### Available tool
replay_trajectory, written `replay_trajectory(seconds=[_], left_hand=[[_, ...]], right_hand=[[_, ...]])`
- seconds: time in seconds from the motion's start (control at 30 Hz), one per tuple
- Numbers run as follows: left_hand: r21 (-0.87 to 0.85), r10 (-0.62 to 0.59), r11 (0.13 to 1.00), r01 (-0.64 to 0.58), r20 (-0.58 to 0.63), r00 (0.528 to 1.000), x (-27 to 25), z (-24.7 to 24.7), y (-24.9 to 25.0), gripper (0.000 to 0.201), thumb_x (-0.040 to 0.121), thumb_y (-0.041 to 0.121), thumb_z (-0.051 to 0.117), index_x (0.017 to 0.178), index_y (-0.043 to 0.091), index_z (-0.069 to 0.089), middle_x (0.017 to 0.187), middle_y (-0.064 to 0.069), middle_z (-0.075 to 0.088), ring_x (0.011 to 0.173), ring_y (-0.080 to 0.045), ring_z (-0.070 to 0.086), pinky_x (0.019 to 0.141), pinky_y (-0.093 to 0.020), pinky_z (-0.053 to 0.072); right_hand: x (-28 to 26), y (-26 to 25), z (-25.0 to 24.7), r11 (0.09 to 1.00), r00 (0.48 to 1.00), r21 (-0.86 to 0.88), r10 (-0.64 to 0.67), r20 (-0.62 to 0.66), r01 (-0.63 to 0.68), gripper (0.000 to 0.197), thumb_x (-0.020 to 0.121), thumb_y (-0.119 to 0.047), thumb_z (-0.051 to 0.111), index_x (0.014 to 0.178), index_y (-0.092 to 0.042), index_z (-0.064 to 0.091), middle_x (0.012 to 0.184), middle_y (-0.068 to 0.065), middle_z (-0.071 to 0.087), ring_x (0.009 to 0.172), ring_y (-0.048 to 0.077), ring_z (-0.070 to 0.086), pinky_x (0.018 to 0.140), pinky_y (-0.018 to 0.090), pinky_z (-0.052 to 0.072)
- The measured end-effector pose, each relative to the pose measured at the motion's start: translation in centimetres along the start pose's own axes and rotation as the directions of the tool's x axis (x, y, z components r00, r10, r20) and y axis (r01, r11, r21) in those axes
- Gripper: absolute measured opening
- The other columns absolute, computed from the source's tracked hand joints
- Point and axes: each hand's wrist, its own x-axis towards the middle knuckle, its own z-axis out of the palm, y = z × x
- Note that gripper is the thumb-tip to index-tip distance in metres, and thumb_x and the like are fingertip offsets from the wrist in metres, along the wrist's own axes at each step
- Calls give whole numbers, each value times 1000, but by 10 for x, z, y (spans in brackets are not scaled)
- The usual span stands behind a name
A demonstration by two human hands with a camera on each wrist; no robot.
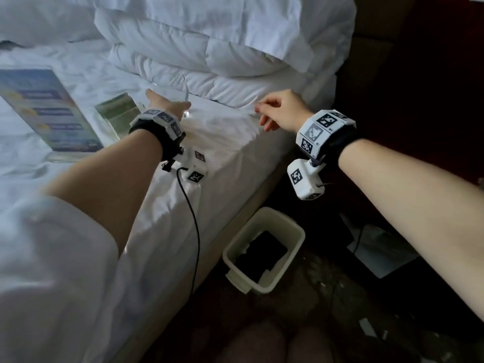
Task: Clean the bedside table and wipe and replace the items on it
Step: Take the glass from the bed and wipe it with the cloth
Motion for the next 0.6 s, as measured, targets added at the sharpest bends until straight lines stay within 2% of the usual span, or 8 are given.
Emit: replay_trajectory(seconds=[0.07, 0.13, 0.23, 0.3, 0.37, 0.43, 0.53, 0.6], left_hand=[[-16, 18, 1000, -19, -17, 1000, 7, 2, 0, 88, 81, 32, 69, 146, 9, 14, 142, -13, 40, 129, -31, 43, 104, -39, 37], [-6, 17, 1000, -17, -32, 999, 12, 3, 0, 82, 79, 35, 69, 141, 10, 21, 135, -13, 45, 122, -31, 48, 100, -40, 40], [-54, 17, 998, -18, -30, 999, 16, 7, 2, 82, 77, 34, 72, 138, 13, 22, 134, -13, 44, 119, -31, 49, 99, -43, 42], [-93, 37, 995, -40, -32, 999, 18, 10, 1, 79, 76, 30, 73, 135, 13, 24, 130, -13, 46, 114, -28, 51, 94, -40, 43], [-116, 70, 990, -75, -43, 997, 15, 12, 3, 77, 75, 31, 73, 134, 12, 27, 127, -11, 48, 109, -25, 53, 91, -36, 42], [-112, 132, 984, -136, -47, 990, 8, 15, 10, 78, 72, 37, 74, 133, 13, 31, 128, -9, 51, 109, -24, 54, 92, -32, 42], [-104, 234, 968, -227, 58, 970, -10, 28, 25, 80, 68, 38, 79, 130, 14, 35, 125, -5, 56, 112, -21, 56, 94, -28, 42], [-119, 303, 951, -287, 157, 940, -26, 43, 34, 79, 66, 37, 82, 127, 12, 38, 118, -5, 60, 107, -19, 58, 93, -29, 45]], right_hand=[[0, 9, -6, 1000, 1000, -1, 15, -15, -15, 22, 93, -21, 56, 72, -17, 61, 56, -2, 60, 34, 0, 53, 48, 20, 45], [-2, 18, -12, 1000, 999, 0, 27, -25, -27, 24, 92, -21, 57, 69, -19, 60, 56, -2, 60, 34, 0, 52, 48, 21, 45], [-10, 33, -24, 1000, 997, -10, 22, -68, -23, 22, 92, -19, 57, 84, -1, 66, 59, 1, 60, 36, 1, 53, 55, 24, 47], [-21, 43, -33, 998, 992, -50, 24, -123, -30, 24, 91, -19, 57, 88, 3, 67, 58, 0, 61, 37, 1, 54, 58, 23, 49], [-32, 53, -46, 993, 984, -112, 19, -177, -40, 24, 91, -20, 57, 86, 1, 68, 57, -1, 60, 36, 0, 54, 57, 19, 49], [-43, 63, -64, 974, 969, -216, 16, -245, -71, 24, 90, -23, 56, 84, -4, 69, 57, -3, 60, 36, -2, 54, 59, 20, 49], [-57, 84, -100, 916, 924, -348, 59, -378, -201, 18, 89, -27, 56, 84, -15, 69, 64, 0, 65, 43, -8, 55, 68, 30, 53], [-71, 97, -125, 855, 883, -411, 108, -457, -318, 17, 87, -30, 56, 89, -18, 69, 79, 6, 71, 60, -5, 63, 75, 35, 55]])
